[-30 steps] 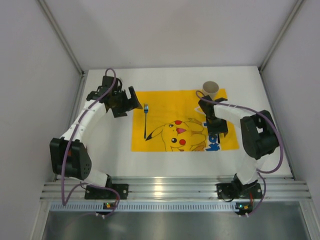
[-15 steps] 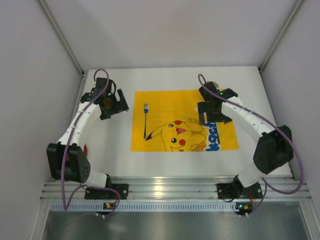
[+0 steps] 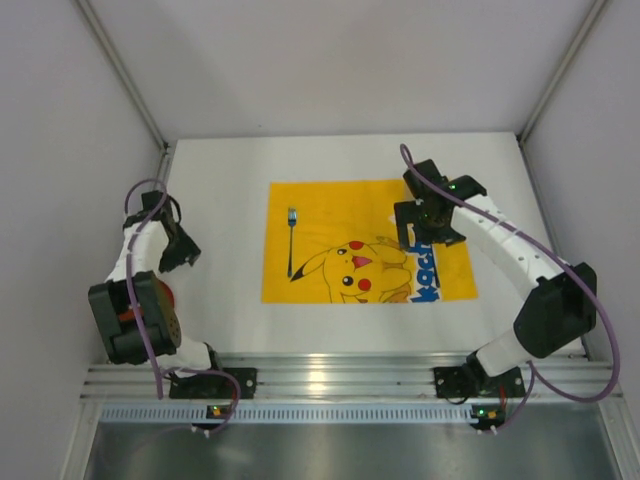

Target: Set the dinner table for one person

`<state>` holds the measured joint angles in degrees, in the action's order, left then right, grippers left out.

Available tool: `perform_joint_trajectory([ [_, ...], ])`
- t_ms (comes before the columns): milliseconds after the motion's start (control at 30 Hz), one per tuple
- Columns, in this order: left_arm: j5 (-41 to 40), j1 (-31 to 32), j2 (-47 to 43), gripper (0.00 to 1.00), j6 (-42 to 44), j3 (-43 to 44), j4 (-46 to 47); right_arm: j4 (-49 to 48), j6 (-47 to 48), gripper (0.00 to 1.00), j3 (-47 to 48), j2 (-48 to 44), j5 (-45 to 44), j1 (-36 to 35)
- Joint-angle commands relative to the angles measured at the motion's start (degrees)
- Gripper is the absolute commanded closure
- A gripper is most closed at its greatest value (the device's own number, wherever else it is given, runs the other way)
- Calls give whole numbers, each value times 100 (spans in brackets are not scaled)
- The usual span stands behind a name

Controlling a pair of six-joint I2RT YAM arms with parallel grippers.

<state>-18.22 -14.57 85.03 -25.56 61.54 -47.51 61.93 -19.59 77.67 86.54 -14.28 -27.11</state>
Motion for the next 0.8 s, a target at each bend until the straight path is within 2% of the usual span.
perform_joint_trajectory([
  [0, -121, -432, 30, 2, 25, -387, 303, 100, 166, 0, 73, 20, 136, -66],
  [267, 143, -1057, 171, 2, 130, -898, 778, 82, 255, 0, 55, 196, 259, -57],
  [367, 160, -1066, 311, 8, 122, -872, 831, 91, 263, 0, 108, 284, 259, -57],
  [433, 204, -1074, 469, 19, 156, -845, 918, 82, 272, 0, 134, 319, 251, -57],
  [500, 266, -1083, 610, 27, 209, -819, 997, 100, 272, 0, 161, 346, 242, -57],
  [533, 266, -1083, 680, 38, 262, -775, 1024, 100, 263, 0, 170, 354, 242, -57],
  [567, 249, -1092, 829, 41, 280, -749, 1041, 91, 263, 0, 170, 355, 233, -57],
  [633, 205, -1092, 979, 54, 350, -696, 1085, 109, 246, 0, 170, 363, 198, -66],
  [700, 152, -1092, 1146, 64, 385, -626, 1077, 117, 246, 0, 170, 355, 154, -57],
  [733, 161, -1109, 1199, 72, 385, -573, 1085, 126, 254, 0, 161, 337, 154, -66],
  [767, 152, -1101, 1269, 100, 377, -547, 1068, 117, 237, 0, 170, 337, 137, -57],
])
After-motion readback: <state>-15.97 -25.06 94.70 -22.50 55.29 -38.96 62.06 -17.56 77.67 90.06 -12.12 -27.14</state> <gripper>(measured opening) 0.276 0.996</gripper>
